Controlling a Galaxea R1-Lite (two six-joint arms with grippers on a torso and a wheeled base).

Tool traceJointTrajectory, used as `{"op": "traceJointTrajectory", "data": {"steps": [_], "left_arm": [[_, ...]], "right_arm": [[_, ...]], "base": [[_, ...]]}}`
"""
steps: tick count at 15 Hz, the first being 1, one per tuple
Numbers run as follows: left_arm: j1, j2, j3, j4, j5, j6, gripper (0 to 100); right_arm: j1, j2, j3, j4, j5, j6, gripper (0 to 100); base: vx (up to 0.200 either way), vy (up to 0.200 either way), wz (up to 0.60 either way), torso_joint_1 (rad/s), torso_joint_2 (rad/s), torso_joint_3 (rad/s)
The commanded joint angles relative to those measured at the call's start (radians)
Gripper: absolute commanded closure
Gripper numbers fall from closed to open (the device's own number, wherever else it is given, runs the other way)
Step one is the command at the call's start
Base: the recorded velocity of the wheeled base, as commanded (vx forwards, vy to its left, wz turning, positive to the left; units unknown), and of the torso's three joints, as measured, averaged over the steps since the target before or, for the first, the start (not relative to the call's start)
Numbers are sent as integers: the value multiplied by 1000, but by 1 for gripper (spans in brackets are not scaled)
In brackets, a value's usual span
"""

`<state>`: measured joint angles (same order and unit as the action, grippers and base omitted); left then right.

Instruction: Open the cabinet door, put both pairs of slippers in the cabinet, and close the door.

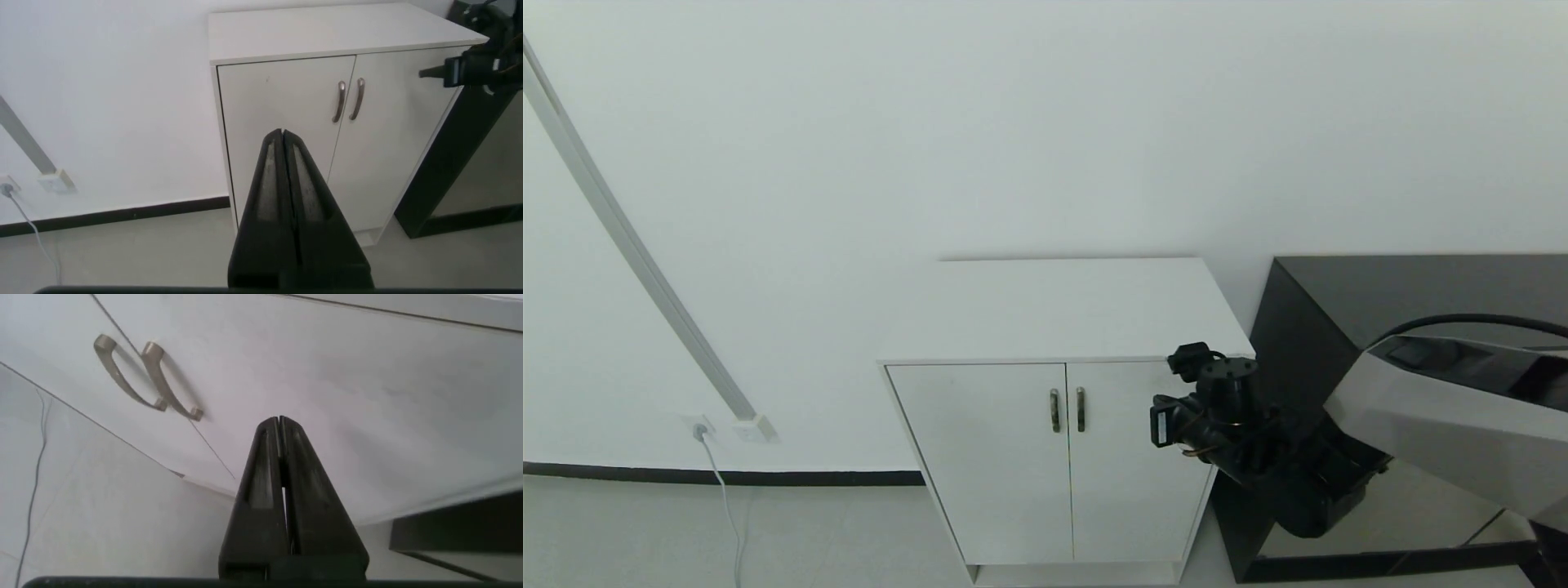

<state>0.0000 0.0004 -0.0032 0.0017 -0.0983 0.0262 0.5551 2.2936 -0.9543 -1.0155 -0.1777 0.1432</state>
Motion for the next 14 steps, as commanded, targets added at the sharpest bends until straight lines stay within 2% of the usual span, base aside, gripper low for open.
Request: {"op": "traceJointTrajectory", "data": {"steps": [1, 4, 8, 14], "left_arm": [[0, 1, 0, 0, 0, 0, 100], [0, 1, 0, 0, 0, 1, 100], [0, 1, 0, 0, 0, 3, 100], [0, 0, 0, 0, 0, 1, 100]], "right_arm": [[-44, -158, 177, -67, 0, -8, 100], [-132, -281, 331, -117, 0, -31, 100], [-314, -451, 496, -121, 9, -73, 100], [-471, -668, 700, -117, 90, -149, 100]], "base": [[0, 0, 0, 0, 0, 0], [0, 0, 0, 0, 0, 0], [0, 0, 0, 0, 0, 0], [0, 0, 0, 0, 0, 0]]}}
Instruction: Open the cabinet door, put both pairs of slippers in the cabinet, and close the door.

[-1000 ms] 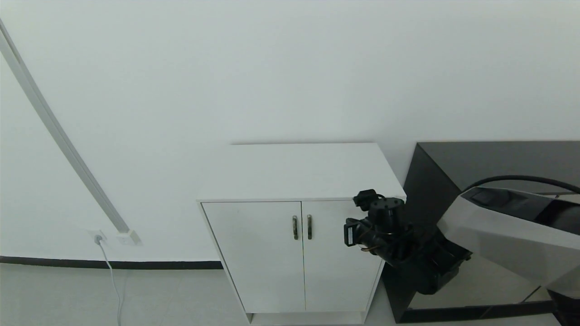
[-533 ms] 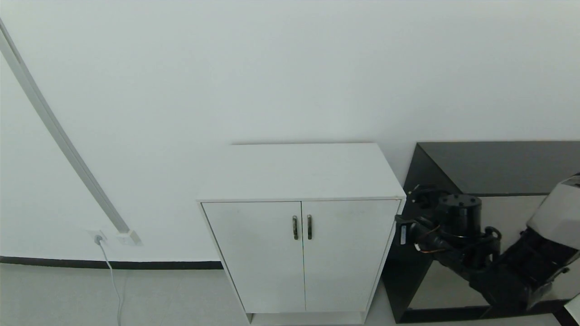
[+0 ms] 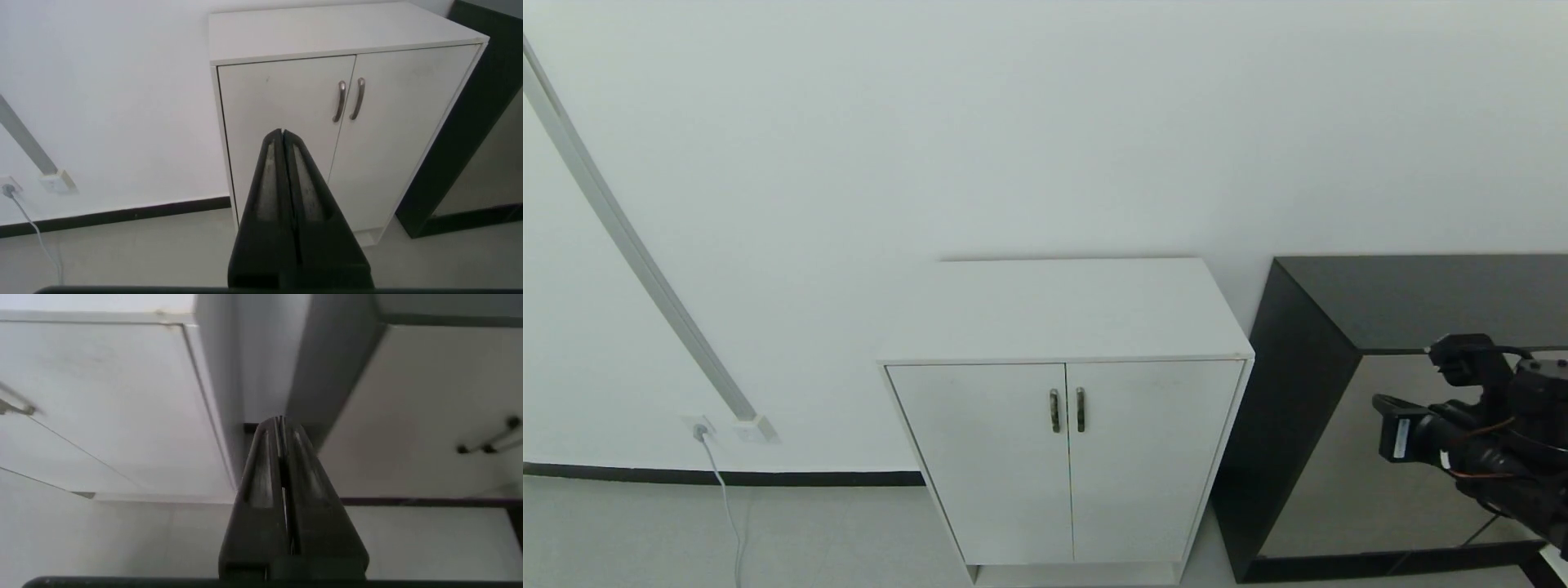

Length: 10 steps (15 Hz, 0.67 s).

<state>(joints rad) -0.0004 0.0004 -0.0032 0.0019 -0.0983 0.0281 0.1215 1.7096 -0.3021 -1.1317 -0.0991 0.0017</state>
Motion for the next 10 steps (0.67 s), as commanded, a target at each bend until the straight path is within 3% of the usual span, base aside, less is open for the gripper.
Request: {"op": "traceJointTrajectory", "data": {"steps": [1, 8, 10], "left_arm": [[0, 1, 0, 0, 0, 0, 100], [0, 0, 0, 0, 0, 0, 100], [0, 1, 0, 0, 0, 0, 100]], "right_arm": [[-52, -119, 86, 1, 22, -25, 100], [-57, -318, 294, 9, 61, -51, 100], [-57, -364, 302, 43, 67, -46, 100]], "base": [[0, 0, 0, 0, 0, 0], [0, 0, 0, 0, 0, 0], [0, 0, 0, 0, 0, 0]]}}
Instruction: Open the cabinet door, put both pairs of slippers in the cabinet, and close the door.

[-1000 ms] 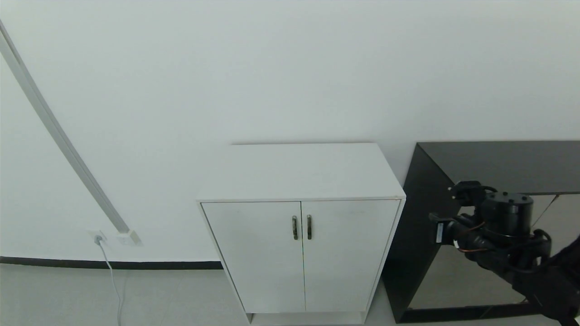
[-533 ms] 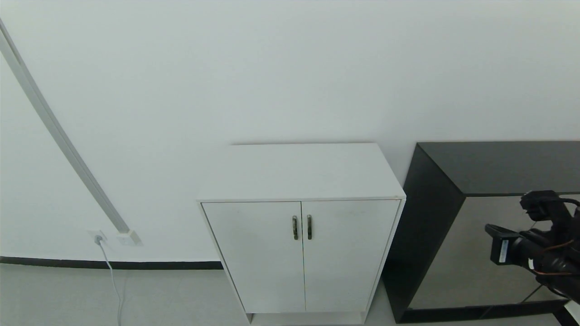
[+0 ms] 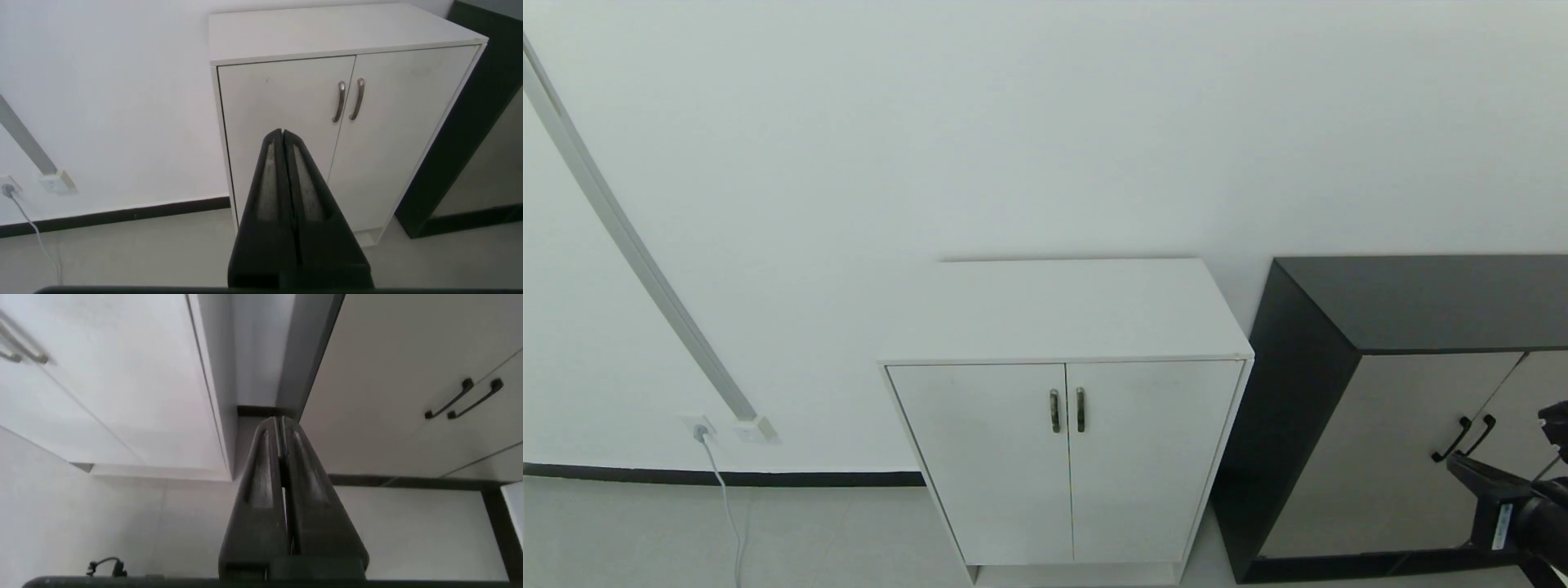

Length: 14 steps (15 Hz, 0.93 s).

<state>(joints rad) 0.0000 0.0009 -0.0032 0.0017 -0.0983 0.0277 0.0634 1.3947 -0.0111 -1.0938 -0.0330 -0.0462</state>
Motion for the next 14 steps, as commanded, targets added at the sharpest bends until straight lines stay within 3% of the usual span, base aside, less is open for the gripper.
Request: {"op": "traceJointTrajectory", "data": {"steps": [1, 10, 14], "left_arm": [[0, 1, 0, 0, 0, 0, 100], [0, -1, 0, 1, 0, 0, 100], [0, -1, 0, 0, 0, 0, 100]], "right_arm": [[1, -128, 11, 95, 5, 3, 100], [3, -614, 11, 667, 91, 3, 100], [7, -740, 11, 858, 97, 3, 100]], "base": [[0, 0, 0, 0, 0, 0], [0, 0, 0, 0, 0, 0], [0, 0, 0, 0, 0, 0]]}}
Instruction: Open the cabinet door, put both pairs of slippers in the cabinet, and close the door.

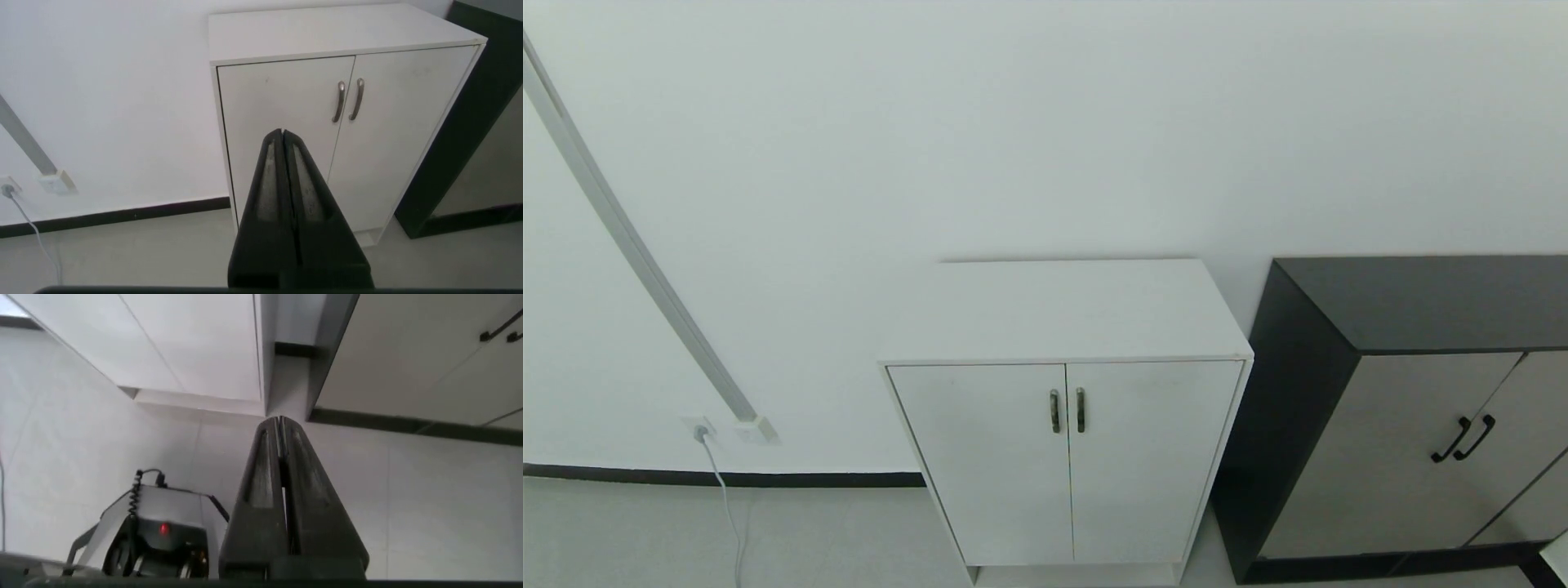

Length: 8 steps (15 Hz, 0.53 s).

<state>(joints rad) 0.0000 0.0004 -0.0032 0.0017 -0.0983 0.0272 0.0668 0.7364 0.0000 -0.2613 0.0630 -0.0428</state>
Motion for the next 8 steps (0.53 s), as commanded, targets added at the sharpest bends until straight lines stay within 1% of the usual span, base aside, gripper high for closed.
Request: {"op": "traceJointTrajectory", "data": {"steps": [1, 5, 8], "left_arm": [[0, 1, 0, 0, 0, 0, 100], [0, 0, 0, 1, 0, 0, 100], [0, 0, 0, 0, 0, 2, 100]], "right_arm": [[5, -106, 0, 60, 1, 0, 100], [34, -201, 0, 198, 3, 0, 100], [64, -255, 0, 269, 1, 3, 100]], "base": [[0, 0, 0, 0, 0, 0], [0, 0, 0, 0, 0, 0], [0, 0, 0, 0, 0, 0]]}}
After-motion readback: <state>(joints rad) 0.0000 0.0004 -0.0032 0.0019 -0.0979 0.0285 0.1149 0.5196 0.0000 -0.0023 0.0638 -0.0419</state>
